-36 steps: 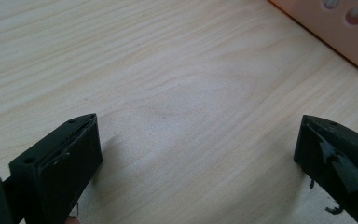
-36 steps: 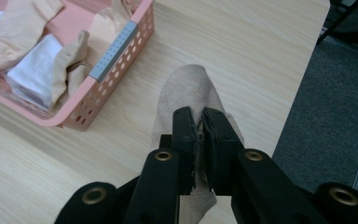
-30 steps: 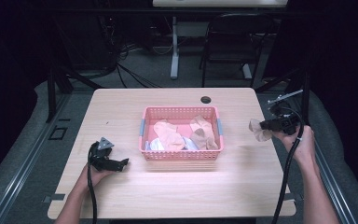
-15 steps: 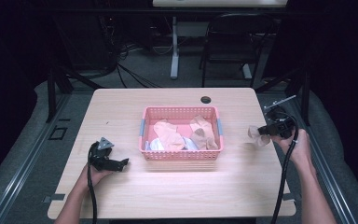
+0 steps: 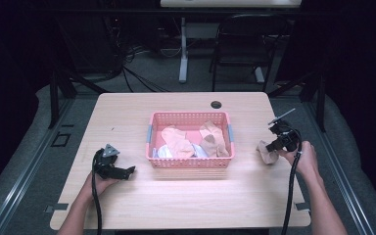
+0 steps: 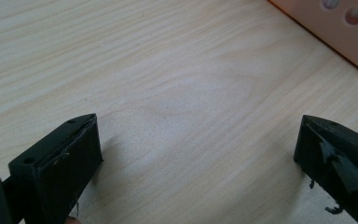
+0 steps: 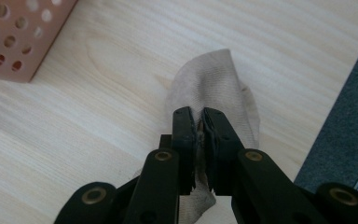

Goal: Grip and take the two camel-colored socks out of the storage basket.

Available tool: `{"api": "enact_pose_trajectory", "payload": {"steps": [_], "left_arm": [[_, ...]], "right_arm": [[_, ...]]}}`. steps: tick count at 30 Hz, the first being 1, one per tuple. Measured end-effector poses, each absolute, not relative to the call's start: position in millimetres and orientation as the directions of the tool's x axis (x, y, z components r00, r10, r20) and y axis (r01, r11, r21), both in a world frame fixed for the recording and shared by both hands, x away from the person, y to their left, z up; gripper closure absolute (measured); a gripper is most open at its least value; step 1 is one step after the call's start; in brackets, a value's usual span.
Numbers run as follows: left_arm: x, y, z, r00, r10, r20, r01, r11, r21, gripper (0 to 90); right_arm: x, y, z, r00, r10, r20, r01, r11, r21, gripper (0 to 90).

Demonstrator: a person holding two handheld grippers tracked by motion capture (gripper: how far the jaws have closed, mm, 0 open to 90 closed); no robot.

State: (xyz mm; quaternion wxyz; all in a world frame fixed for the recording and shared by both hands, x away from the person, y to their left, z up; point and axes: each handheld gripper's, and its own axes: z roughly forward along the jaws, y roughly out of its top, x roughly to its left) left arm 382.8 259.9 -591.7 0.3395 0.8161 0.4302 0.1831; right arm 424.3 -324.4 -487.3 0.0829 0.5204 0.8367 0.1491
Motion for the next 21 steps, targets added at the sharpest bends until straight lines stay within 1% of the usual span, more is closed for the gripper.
{"api": "enact_pose_trajectory", "payload": {"steps": [2, 3, 6, 9, 11, 14, 16, 17, 19, 20, 21], "left_arm": [[382.8, 259.8, -591.8, 0.561, 0.828, 0.005, 0.579, -0.397, 0.712, 0.4], [382.8, 259.8, -591.7, 0.562, 0.827, 0.005, 0.579, -0.397, 0.712, 0.4], [382.8, 259.9, -591.7, 0.562, 0.827, 0.006, 0.578, -0.398, 0.712, 0.4], [382.8, 259.8, -591.8, 0.561, 0.828, 0.005, 0.579, -0.396, 0.712, 0.4], [382.9, 259.9, -591.7, 0.563, 0.826, 0.006, 0.578, -0.399, 0.712, 0.4], [382.9, 259.9, -591.7, 0.563, 0.827, 0.006, 0.578, -0.399, 0.712, 0.4], [382.8, 259.8, -591.8, 0.561, 0.828, 0.005, 0.579, -0.397, 0.712, 0.4], [382.8, 259.8, -591.8, 0.562, 0.827, 0.005, 0.579, -0.397, 0.712, 0.4], [382.9, 260.0, -591.7, 0.563, 0.826, 0.007, 0.577, -0.400, 0.712, 0.4], [382.9, 260.0, -591.7, 0.563, 0.826, 0.007, 0.577, -0.400, 0.712, 0.4], [382.8, 259.8, -591.8, 0.562, 0.827, 0.005, 0.579, -0.397, 0.712, 0.4]], "right_arm": [[424.8, -323.3, -494.7, -0.435, 0.900, 0.025, 0.853, 0.402, 0.333, 83.2], [426.6, -323.5, -498.7, -0.450, 0.893, 0.017, 0.855, 0.426, 0.295, 83.2], [427.0, -322.6, -504.0, -0.439, 0.898, 0.027, 0.862, 0.413, 0.292, 83.1], [428.9, -321.1, -513.2, -0.444, 0.896, 0.026, 0.870, 0.424, 0.251, 82.7], [428.7, -319.9, -518.8, -0.433, 0.901, 0.024, 0.875, 0.414, 0.251, 82.4], [430.1, -321.5, -520.6, -0.443, 0.896, 0.029, 0.876, 0.426, 0.226, 81.5], [430.0, -321.7, -520.6, -0.442, 0.896, 0.029, 0.876, 0.425, 0.226, 80.8], [430.0, -321.8, -520.0, -0.440, 0.897, 0.030, 0.877, 0.423, 0.228, 79.1], [429.6, -322.0, -516.9, -0.437, 0.899, 0.036, 0.878, 0.418, 0.236, 67.3], [429.6, -322.0, -516.9, -0.437, 0.899, 0.036, 0.878, 0.418, 0.236, 67.3], [429.3, -322.1, -515.4, -0.439, 0.897, 0.044, 0.877, 0.417, 0.239, 61.0]]}}
